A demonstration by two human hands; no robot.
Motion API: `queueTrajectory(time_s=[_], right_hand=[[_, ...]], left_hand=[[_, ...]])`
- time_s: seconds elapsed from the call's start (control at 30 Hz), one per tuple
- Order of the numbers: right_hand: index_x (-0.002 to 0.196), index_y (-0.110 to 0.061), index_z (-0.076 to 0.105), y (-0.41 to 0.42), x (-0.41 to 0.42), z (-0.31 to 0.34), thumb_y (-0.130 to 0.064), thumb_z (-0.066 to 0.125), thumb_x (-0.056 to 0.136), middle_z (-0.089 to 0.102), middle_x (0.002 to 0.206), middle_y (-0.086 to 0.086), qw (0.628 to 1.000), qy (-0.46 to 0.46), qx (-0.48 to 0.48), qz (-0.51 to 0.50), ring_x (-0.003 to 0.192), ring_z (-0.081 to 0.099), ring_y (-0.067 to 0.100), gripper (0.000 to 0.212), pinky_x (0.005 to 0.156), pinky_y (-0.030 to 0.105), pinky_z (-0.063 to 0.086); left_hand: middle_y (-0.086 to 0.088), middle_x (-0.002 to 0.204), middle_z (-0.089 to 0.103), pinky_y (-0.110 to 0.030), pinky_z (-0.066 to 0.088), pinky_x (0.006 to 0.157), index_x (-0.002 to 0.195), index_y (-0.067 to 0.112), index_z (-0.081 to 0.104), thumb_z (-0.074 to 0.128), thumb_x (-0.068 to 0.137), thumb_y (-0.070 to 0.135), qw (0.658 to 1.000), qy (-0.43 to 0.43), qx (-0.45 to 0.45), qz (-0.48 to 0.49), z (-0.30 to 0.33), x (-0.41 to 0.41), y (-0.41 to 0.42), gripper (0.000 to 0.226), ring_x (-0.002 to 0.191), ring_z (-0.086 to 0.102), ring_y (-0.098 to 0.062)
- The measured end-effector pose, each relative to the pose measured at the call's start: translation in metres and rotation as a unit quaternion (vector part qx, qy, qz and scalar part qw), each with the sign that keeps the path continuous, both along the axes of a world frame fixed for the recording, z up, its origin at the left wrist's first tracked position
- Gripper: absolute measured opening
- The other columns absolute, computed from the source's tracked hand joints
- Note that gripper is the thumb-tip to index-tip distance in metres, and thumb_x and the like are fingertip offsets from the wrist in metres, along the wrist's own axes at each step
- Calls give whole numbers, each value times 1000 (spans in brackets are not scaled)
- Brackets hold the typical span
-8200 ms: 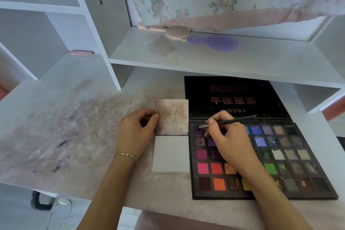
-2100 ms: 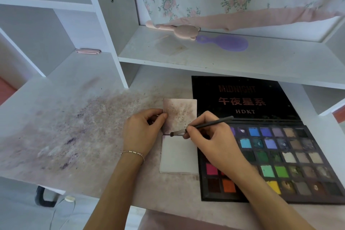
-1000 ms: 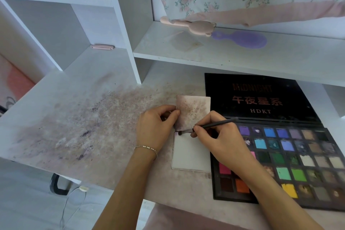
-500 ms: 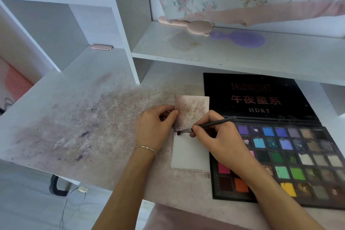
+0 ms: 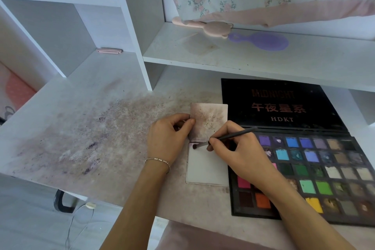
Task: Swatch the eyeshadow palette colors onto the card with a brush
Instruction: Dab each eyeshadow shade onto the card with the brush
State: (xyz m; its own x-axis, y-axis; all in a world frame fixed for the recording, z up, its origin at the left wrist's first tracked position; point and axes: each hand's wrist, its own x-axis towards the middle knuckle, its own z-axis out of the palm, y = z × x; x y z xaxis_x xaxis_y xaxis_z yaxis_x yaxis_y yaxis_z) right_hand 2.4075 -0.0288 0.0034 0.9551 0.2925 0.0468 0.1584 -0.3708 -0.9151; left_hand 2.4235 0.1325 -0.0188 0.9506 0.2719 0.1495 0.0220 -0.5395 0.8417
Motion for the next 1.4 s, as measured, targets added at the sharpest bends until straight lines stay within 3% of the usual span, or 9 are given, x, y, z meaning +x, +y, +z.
queueTrajectory(time_s=[0.2, 0.4, 0.63, 0.93, 1.07, 1.4], right_hand=[[75, -22, 58, 0, 0, -1, -17, 61, 83, 68, 71, -4, 1000, -1, 10, -8, 69, 61, 6, 10, 60, 16, 49], [75, -22, 58, -1, 0, -3, -15, 61, 83, 67, 71, -5, 1000, -5, 14, -5, 69, 61, 4, 11, 60, 11, 47], [76, -19, 57, -2, 1, 2, -8, 59, 84, 69, 75, -3, 991, -16, 119, -57, 71, 67, 7, 14, 65, 16, 52], [90, -17, 66, -29, 0, 14, 1, 46, 90, 73, 81, -7, 976, -63, 173, -117, 70, 67, 9, 27, 65, 14, 51], [88, -21, 64, -52, -3, 17, 2, 47, 89, 71, 87, -5, 981, -71, 128, -130, 74, 66, 8, 29, 67, 13, 50], [78, -25, 53, -87, -12, 8, -1, 58, 82, 61, 78, -4, 977, -106, -25, -183, 75, 59, 4, 25, 66, 12, 49]], left_hand=[[17, 73, 64, -13, 48, 67, 88, 24, 73, 65, 80, 28, 1000, 1, 4, -2, 0, 0, 0, 12, 73, 60, 1], [9, 75, 68, -23, 51, 70, 87, 24, 73, 65, 79, 27, 1000, 4, -8, 1, 0, -1, 0, 11, 74, 63, -6], [14, 71, 64, -15, 47, 68, 89, 23, 73, 66, 79, 27, 1000, 0, 2, 2, 1, 0, 0, 12, 72, 60, 0], [13, 69, 65, -22, 49, 70, 86, 23, 73, 68, 78, 25, 1000, 6, -9, 12, 0, 0, 2, 10, 72, 63, -7], [17, 71, 62, -15, 45, 67, 88, 22, 73, 67, 79, 25, 1000, 0, 1, 10, 0, 0, 2, 11, 71, 59, 2], [8, 76, 67, -26, 49, 77, 88, 20, 73, 68, 78, 23, 1000, 11, -11, 17, 1, 0, 0, 12, 78, 64, -13]])
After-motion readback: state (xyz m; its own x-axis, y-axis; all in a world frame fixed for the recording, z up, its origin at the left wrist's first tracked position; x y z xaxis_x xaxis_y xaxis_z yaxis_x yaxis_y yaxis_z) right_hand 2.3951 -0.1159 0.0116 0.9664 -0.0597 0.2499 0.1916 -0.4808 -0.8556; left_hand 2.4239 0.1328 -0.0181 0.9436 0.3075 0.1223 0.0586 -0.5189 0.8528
